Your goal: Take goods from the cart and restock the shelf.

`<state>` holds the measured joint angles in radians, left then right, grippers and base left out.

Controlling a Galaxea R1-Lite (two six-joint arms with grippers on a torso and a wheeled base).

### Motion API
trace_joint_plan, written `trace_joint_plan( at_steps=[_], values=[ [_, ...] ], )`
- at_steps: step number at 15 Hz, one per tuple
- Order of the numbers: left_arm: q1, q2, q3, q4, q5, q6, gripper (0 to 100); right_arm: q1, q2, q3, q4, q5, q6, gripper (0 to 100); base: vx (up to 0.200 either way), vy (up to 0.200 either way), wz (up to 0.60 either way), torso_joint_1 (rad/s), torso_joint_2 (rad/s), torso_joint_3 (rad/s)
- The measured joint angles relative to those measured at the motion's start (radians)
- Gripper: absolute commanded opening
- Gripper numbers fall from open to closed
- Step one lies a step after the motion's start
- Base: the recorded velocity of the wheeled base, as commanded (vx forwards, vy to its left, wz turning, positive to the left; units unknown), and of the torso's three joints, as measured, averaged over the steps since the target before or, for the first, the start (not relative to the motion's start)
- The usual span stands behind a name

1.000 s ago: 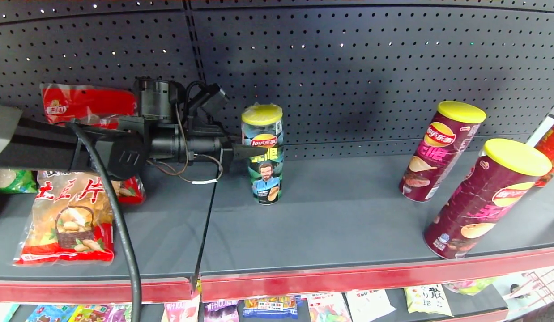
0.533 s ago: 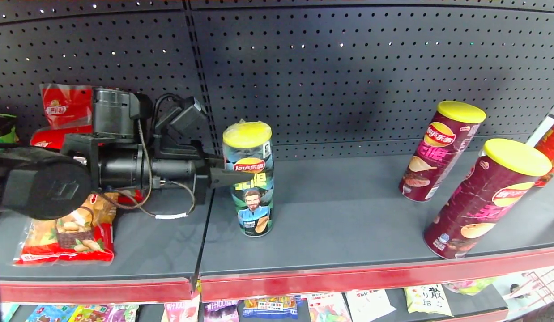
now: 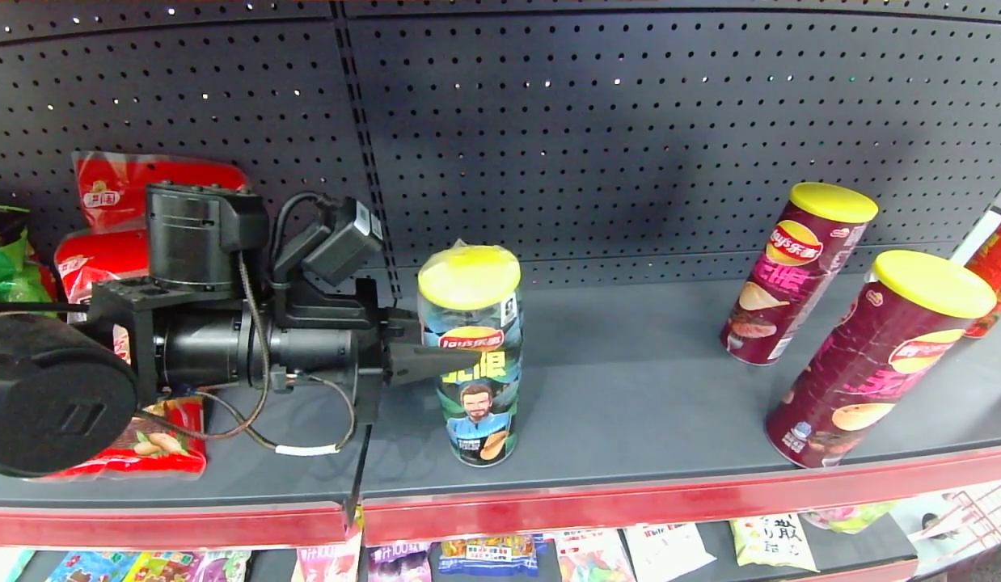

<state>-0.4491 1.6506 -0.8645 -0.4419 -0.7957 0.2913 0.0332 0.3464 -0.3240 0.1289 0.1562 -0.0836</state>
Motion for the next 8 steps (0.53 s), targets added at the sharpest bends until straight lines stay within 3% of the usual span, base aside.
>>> trace_joint_plan(
  at_steps=[8],
  values=[
    [-0.007, -0.044, 0.091, -0.010, -0.001, 0.001, 0, 0.002, 0.003, 0.000, 0.000, 0.001, 0.000, 0, 0.000, 0.000, 0.00, 0.000, 0.00, 0.000]
  ],
)
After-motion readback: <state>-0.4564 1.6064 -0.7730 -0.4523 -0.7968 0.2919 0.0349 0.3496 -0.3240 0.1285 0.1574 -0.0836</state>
